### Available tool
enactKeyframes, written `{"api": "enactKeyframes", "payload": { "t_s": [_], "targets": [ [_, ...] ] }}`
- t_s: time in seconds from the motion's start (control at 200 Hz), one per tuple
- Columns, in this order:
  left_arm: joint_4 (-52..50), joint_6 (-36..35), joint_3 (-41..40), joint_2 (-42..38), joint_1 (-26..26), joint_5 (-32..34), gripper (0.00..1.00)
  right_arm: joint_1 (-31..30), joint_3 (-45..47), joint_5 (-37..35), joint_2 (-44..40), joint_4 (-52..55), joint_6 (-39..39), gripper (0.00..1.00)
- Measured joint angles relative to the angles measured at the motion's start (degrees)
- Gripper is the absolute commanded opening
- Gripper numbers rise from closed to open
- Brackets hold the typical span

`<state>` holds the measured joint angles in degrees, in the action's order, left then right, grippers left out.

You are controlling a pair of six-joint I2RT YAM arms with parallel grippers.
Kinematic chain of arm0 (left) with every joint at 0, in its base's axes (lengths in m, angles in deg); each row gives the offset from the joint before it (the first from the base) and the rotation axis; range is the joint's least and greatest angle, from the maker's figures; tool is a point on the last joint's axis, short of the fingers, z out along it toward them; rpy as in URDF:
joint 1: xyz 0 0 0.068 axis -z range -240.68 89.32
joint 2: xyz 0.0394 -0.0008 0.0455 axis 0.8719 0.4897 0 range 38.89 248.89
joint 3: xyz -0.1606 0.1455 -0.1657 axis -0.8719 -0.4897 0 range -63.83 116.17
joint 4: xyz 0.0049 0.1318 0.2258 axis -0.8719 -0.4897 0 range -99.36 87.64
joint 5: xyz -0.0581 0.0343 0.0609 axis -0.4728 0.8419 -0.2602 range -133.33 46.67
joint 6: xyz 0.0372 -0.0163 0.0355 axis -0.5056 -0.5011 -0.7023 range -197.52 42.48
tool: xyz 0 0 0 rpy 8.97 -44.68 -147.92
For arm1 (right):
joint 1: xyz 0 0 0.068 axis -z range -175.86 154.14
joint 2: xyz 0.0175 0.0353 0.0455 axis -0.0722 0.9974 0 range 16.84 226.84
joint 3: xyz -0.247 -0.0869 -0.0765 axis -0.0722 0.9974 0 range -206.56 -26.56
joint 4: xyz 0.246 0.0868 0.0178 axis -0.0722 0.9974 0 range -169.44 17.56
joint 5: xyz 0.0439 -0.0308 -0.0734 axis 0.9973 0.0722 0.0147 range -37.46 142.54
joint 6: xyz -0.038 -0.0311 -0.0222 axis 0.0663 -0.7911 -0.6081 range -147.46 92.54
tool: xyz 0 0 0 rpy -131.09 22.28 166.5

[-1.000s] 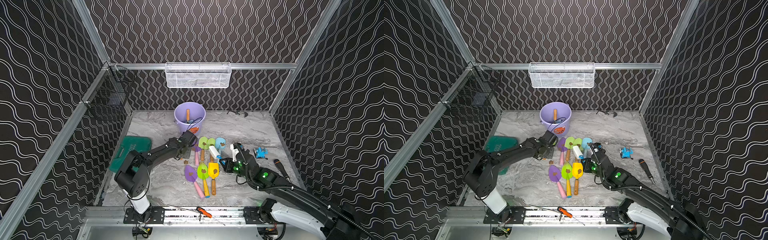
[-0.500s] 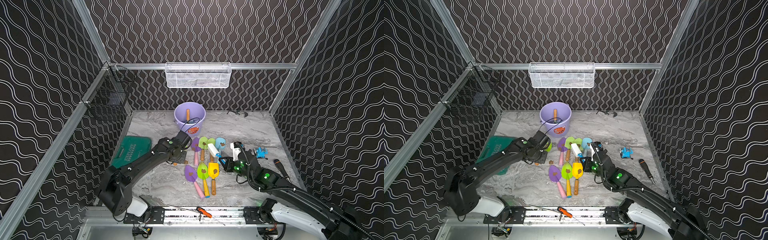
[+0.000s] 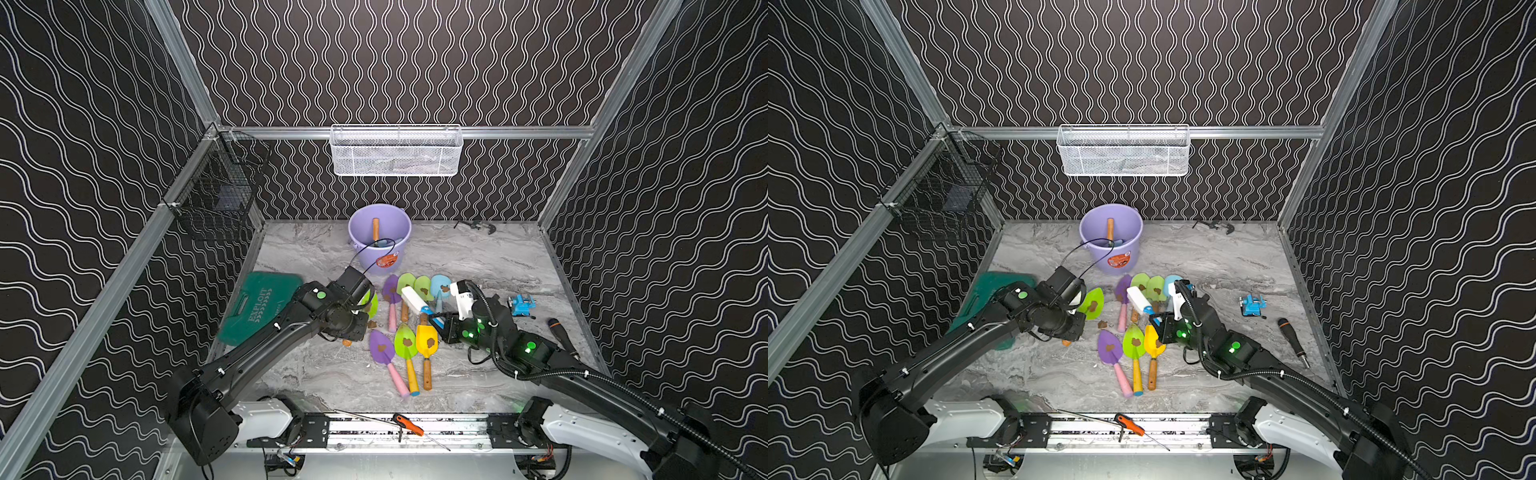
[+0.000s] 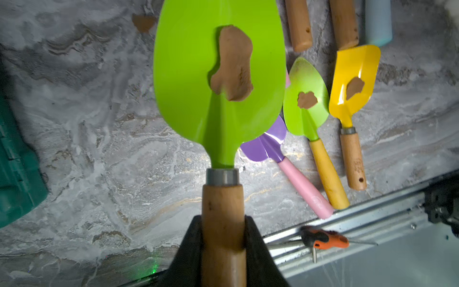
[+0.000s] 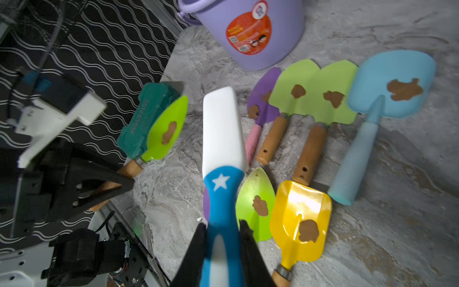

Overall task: Brush the soil off the hand trowel and place it into the bucket
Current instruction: Brush off the soil from the hand trowel.

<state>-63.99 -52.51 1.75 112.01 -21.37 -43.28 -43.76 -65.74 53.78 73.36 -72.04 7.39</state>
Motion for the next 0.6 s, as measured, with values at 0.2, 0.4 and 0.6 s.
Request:
{"api": "enactKeyframes", "payload": {
  "t_s": [0.2,0.4,0.6],
  "targets": [
    [-3.61,-2.95,2.14,0.63,0.02,-0.92,0.00,-9.03,-5.03,-1.84,4.50,0.96,-1.73,0.00],
    [-4.39,-4.20,2.75,1.62,0.02,-1.11,0.00,-11.47,-5.95,-8.07,7.91,2.97,-2.14,0.00],
    [-5.09,-4.35,2.56,1.22,0.02,-1.68,0.00,-11.91,-7.23,-11.23,5.64,4.66,-1.75,0.00]
  ]
}}
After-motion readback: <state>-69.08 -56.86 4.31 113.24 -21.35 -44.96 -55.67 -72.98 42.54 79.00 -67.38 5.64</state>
